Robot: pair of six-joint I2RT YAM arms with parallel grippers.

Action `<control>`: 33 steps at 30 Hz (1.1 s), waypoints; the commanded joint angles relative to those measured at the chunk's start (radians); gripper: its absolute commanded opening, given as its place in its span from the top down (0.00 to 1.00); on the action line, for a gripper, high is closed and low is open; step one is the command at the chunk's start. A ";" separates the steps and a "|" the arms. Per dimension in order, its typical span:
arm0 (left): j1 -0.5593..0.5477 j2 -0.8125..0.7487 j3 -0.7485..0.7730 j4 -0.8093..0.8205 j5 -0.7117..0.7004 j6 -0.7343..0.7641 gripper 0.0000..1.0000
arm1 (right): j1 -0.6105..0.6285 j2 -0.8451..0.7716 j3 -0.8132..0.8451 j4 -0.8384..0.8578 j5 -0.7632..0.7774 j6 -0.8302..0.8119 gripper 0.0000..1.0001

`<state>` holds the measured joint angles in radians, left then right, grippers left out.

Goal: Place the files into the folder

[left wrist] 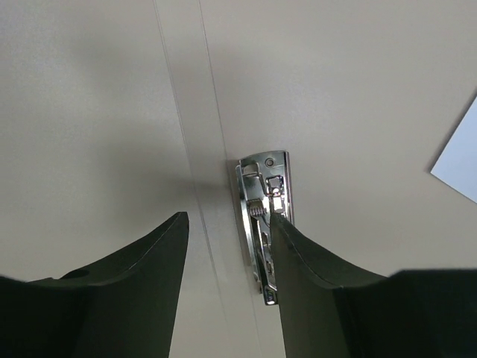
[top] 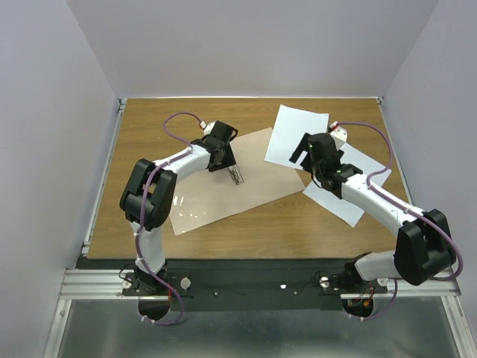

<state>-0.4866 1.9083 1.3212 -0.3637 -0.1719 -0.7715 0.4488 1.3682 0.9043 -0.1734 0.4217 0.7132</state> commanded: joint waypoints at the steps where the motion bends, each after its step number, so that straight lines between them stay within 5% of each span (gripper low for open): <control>1: -0.001 0.026 0.036 -0.037 -0.046 0.000 0.43 | -0.010 0.009 0.004 0.017 0.026 -0.009 0.00; 16: -0.003 0.083 0.053 -0.037 -0.040 -0.006 0.60 | -0.016 0.015 0.004 0.015 0.012 -0.021 0.00; 28: -0.024 0.143 0.102 -0.084 -0.100 -0.057 0.61 | -0.019 0.017 0.005 0.015 -0.003 -0.023 0.00; 33: -0.037 0.169 0.119 -0.096 -0.113 -0.058 0.79 | -0.021 0.011 -0.001 0.015 -0.008 -0.023 0.00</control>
<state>-0.5083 2.0323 1.4227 -0.4122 -0.2394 -0.8154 0.4366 1.3773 0.9043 -0.1730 0.4206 0.6987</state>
